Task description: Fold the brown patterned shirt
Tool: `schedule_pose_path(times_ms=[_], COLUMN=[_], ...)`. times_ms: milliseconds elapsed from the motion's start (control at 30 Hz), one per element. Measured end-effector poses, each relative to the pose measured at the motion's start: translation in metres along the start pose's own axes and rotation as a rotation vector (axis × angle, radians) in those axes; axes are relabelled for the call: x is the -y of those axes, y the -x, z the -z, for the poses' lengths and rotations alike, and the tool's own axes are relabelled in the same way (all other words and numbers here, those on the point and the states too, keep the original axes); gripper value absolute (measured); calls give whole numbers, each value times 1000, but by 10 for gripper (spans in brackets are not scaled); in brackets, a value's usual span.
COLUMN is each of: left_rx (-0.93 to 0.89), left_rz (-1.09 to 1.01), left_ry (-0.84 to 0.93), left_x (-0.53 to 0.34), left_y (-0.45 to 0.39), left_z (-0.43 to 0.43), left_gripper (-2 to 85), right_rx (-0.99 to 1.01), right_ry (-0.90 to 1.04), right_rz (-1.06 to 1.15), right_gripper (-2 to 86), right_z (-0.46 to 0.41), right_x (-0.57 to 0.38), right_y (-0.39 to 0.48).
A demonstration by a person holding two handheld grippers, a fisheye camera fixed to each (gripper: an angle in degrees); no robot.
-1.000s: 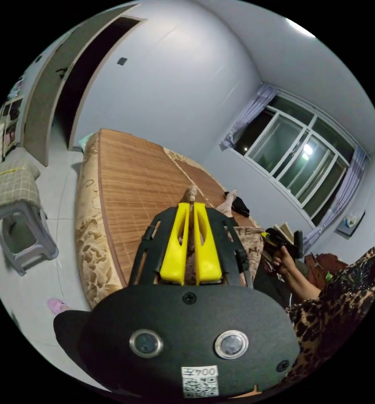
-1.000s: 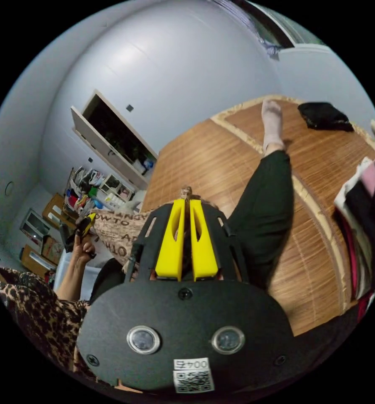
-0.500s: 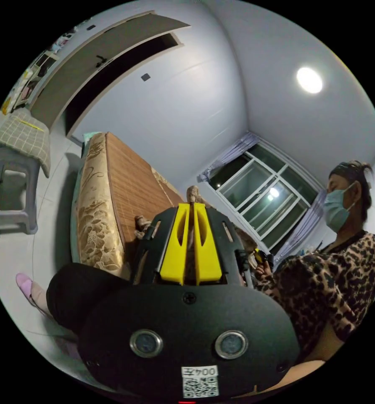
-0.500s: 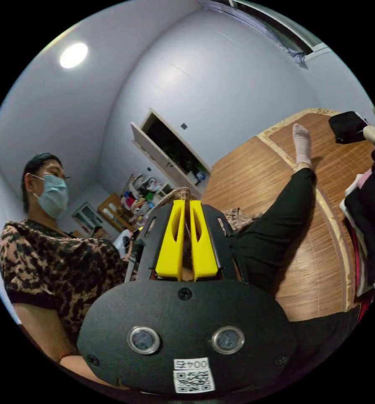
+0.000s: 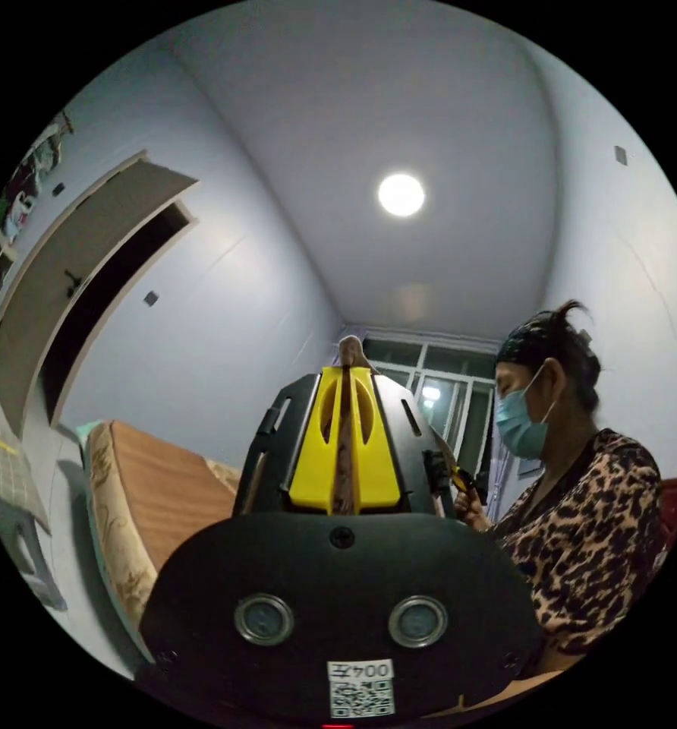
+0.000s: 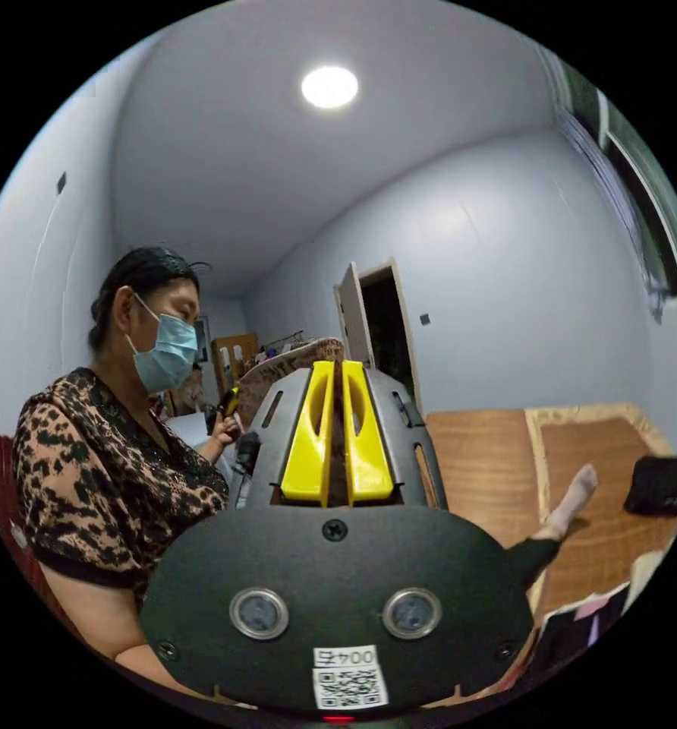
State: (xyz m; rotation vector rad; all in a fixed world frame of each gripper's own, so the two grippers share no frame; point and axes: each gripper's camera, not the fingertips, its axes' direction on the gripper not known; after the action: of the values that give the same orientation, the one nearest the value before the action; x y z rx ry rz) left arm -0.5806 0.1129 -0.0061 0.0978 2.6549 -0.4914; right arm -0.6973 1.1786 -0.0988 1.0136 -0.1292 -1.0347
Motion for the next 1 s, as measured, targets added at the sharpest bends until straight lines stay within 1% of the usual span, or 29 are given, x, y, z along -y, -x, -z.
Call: schedule_pose_path(times_ms=[67, 167, 233, 300, 333, 400, 467, 500, 567, 600, 667, 733, 800, 833, 900, 967, 1000], left_rx=[-36, -61, -52, 4, 58, 135, 262, 296, 377, 394, 448, 477, 478, 510, 522, 494, 483], left_rz=[-68, -150, -196, -211, -207, -167, -88, -67, 16, 40, 109, 136, 93, 31, -69, -220, -253], left_ry=[-72, -109, -102, -55, 1, 120, 293, 323, 426, 448, 527, 552, 534, 505, 435, 342, 325], left_x=[29, 53, 61, 66, 67, 63, 50, 45, 28, 24, 14, 19, 37, 56, 89, 125, 131], left_y=[-34, -67, -80, -83, -78, -59, -16, -3, 55, 70, 128, 162, 179, 180, 170, 144, 138], left_z=[6, 6, -1, -13, -26, -53, -92, -101, -140, -150, -199, -242, -286, -315, -352, -382, -386], left_gripper=[13, 13, 13, 12, 11, 11, 11, 11, 11, 11, 11, 11, 11, 11, 11, 11, 11], right_rx=[10, -12, -10, -16, -22, -27, -81, -109, -169, -179, -212, -255, -318, -364, -436, -505, -511], right_ry=[-76, -163, -199, -208, -197, -158, -21, 17, 177, 204, 306, 363, 348, 320, 274, 212, 200], right_rz=[94, 166, 172, 151, 126, 62, -50, -81, -217, -250, -341, -358, -318, -251, -129, 42, 73], right_gripper=[1, 0, 0, 1, 2, 3, 5, 5, 8, 8, 7, 7, 7, 7, 8, 11, 12], right_z=[11, 18, 16, 5, -6, -31, -81, -95, -155, -170, -227, -268, -298, -314, -332, -342, -342], right_x=[24, 42, 49, 55, 57, 60, 63, 63, 62, 61, 67, 86, 120, 151, 201, 257, 266], right_y=[32, 61, 66, 62, 53, 32, -11, -24, -86, -103, -170, -210, -232, -236, -230, -209, -204])
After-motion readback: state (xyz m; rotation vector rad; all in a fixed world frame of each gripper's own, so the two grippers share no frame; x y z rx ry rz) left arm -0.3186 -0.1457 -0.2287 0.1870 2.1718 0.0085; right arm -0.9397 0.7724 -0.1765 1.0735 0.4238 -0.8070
